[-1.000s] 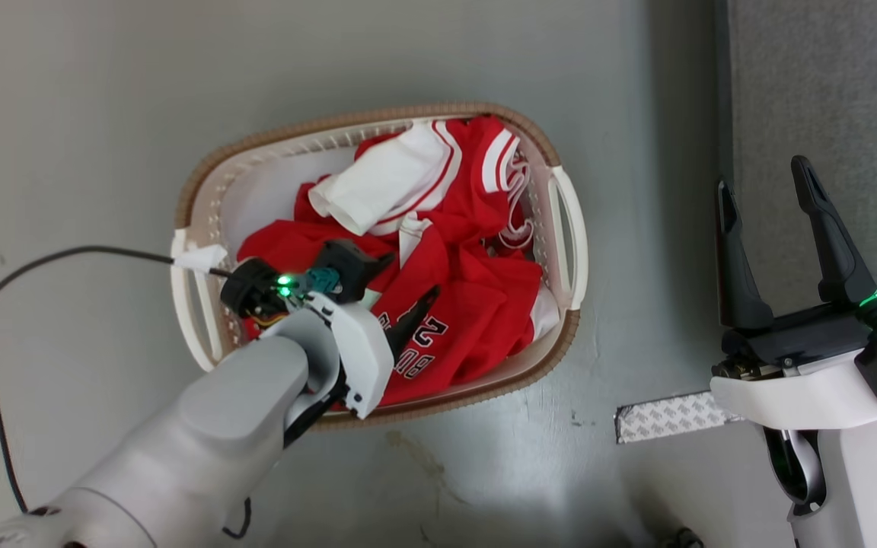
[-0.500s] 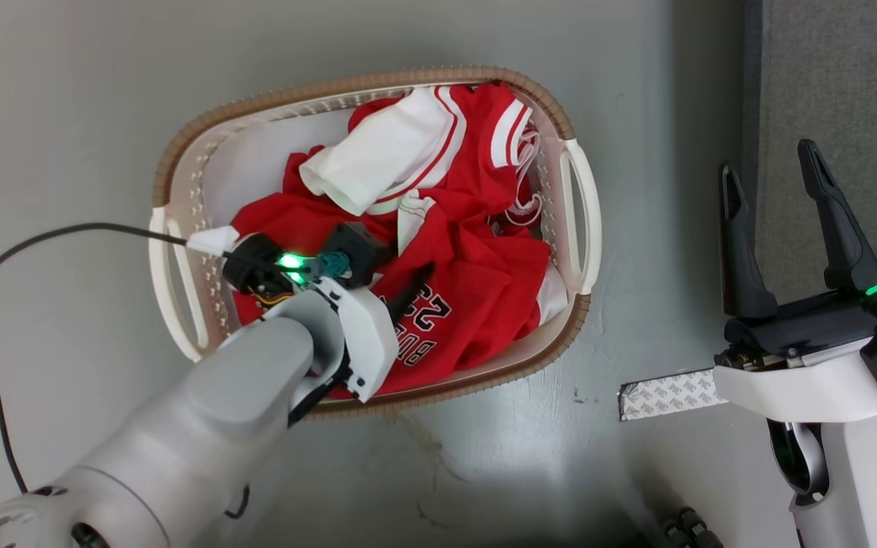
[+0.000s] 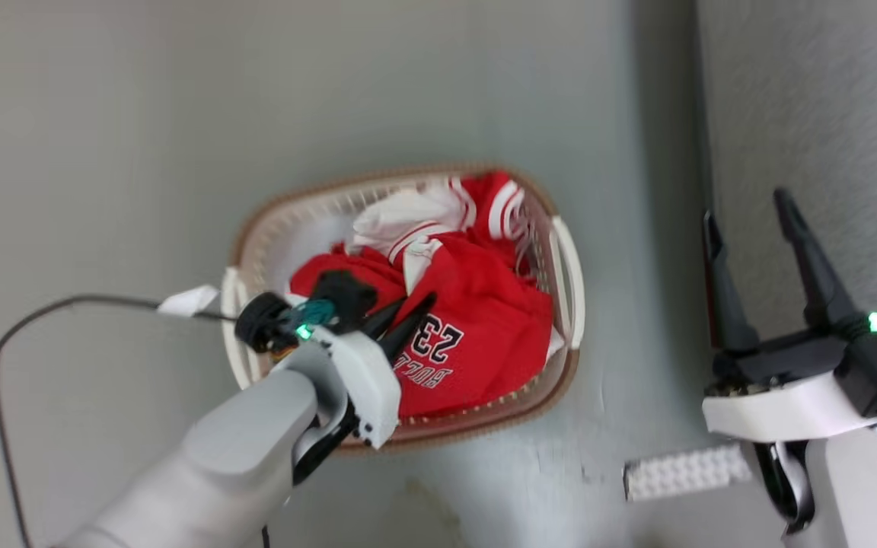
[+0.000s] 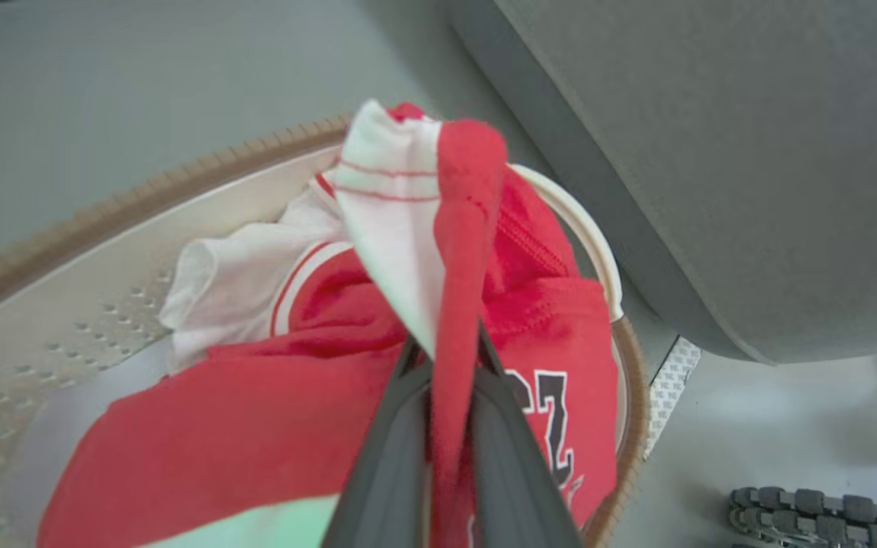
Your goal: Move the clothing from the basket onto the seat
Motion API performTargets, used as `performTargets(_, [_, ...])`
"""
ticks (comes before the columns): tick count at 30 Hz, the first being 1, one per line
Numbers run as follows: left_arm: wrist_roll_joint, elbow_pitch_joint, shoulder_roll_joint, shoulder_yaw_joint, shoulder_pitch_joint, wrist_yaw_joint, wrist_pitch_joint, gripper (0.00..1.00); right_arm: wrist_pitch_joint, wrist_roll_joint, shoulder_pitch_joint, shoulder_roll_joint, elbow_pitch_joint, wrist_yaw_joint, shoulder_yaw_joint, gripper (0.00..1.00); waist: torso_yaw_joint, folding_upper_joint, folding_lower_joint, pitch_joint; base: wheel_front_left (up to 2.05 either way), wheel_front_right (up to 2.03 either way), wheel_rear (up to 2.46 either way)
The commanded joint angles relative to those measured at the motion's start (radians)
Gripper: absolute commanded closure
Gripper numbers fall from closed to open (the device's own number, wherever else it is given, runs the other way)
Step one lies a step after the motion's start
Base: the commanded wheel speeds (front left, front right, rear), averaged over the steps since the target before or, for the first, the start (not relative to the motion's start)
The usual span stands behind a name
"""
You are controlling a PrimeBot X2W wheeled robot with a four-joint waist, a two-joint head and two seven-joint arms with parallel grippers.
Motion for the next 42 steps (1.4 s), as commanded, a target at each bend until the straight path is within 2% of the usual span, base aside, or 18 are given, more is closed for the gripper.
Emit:
performTargets(1, [0.000,-0.023,0.017,0.041,0.053,0.002,-0.001,1.00,0.001,0.005,0.025,-0.004,0.014,-0.002,0.003,0.00,0.034,0.0000,0.0000,-0.161,0.00,0.00,0.00])
performTargets(8, [0.068,-0.137,0.037,0.241,0.244,0.026,-0.001,1.00,0.000,0.012,0.108,-0.004,0.061,-0.002,-0.002,0.00,0.066,0.0000,0.0000,-0.402,0.00,0.00,0.00])
performTargets(16, [0.132,-0.261,0.027,0.426,0.409,0.059,-0.002,1.00,0.000,-0.005,0.209,-0.004,0.089,-0.002,-0.062,0.00,0.111,0.0000,0.0000,-0.584,0.00,0.00,0.00])
performTargets(27, [0.151,-0.359,0.042,0.507,0.549,0.067,-0.002,1.00,0.001,-0.024,0.312,-0.004,0.111,-0.002,-0.090,0.00,0.124,0.0000,0.0000,-0.735,0.00,0.00,0.00])
performTargets(42, [0.138,-0.493,0.085,0.513,0.609,0.097,0.022,1.00,0.001,-0.012,0.361,-0.004,0.117,-0.002,-0.079,0.00,0.103,0.0000,0.0000,-0.790,0.00,0.00,0.00])
